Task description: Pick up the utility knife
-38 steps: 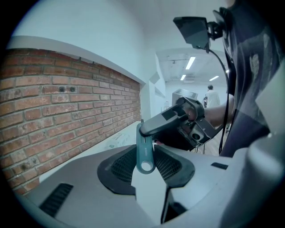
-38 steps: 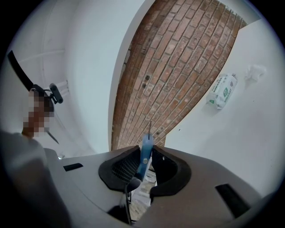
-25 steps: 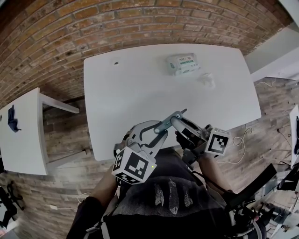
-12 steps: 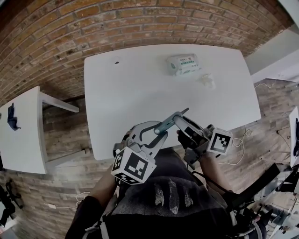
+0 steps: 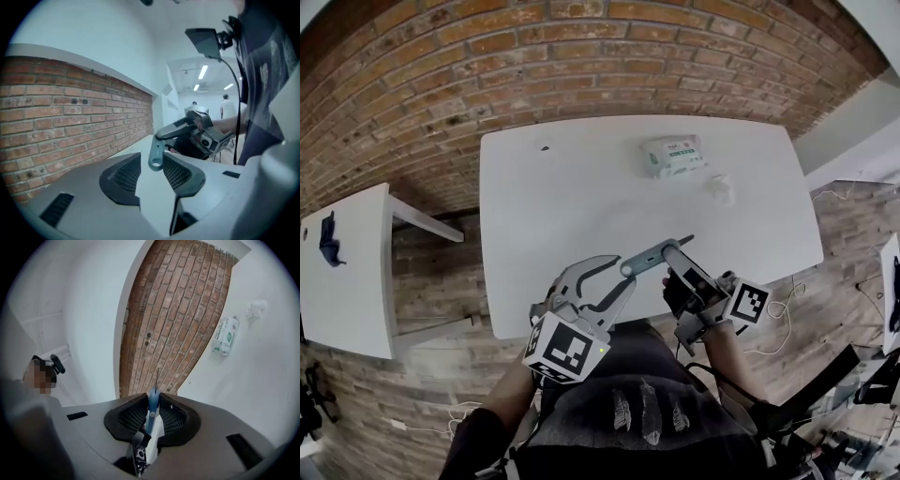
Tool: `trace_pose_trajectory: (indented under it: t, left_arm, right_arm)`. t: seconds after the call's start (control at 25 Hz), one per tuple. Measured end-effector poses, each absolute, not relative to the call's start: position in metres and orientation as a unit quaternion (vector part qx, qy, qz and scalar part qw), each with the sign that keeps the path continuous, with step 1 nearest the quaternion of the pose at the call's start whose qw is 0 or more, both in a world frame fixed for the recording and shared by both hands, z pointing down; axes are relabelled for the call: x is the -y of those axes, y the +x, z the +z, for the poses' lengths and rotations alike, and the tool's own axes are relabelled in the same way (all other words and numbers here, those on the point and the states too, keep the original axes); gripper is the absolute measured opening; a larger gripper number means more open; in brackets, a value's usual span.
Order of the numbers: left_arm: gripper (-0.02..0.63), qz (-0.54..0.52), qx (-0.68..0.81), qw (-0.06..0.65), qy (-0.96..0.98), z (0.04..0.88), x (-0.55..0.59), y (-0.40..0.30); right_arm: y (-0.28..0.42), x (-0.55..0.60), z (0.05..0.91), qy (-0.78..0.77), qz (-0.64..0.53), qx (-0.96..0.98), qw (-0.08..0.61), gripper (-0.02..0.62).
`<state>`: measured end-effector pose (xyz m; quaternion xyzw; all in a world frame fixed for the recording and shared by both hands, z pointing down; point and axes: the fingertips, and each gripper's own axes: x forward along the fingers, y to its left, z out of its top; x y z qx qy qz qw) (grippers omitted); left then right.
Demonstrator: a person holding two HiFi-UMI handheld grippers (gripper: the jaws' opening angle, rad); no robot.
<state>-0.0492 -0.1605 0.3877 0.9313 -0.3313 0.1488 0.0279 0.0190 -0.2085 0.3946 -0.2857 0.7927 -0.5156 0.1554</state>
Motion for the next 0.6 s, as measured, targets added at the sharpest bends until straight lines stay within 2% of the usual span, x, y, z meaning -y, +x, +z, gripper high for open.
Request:
trace_pose_trajectory:
  t: [0.24, 0.28, 0.32, 0.36, 0.6]
  left_arm:
    - [0.124, 0.064, 0.407, 0.082, 0.907, 0.37, 0.178, -0.112]
    - [0.108, 0.06, 0.419, 0.084, 0.902, 0.369, 0.18, -0.122]
    - [0.02, 0.06, 0.427, 0.088, 0.898, 0.37, 0.181, -0.13]
    - [-0.003, 0.062, 0.43, 0.094, 0.896, 0.372, 0.18, -0.134]
    - [-0.003, 0.077, 0.441, 0.099, 0.889, 0.384, 0.173, -0.152]
  right_arm:
    - [0.041, 0.218, 0.391, -0.312, -0.501, -0.79, 0.167, 0.078]
    - [0.04, 0.219, 0.388, -0.309, -0.498, -0.792, 0.17, 0.078]
    - [0.04, 0.219, 0.384, -0.308, -0.494, -0.795, 0.171, 0.078]
    - [0.041, 0.218, 0.379, -0.307, -0.488, -0.799, 0.171, 0.078]
    - [0.031, 0.213, 0.356, -0.3, -0.449, -0.825, 0.168, 0.078]
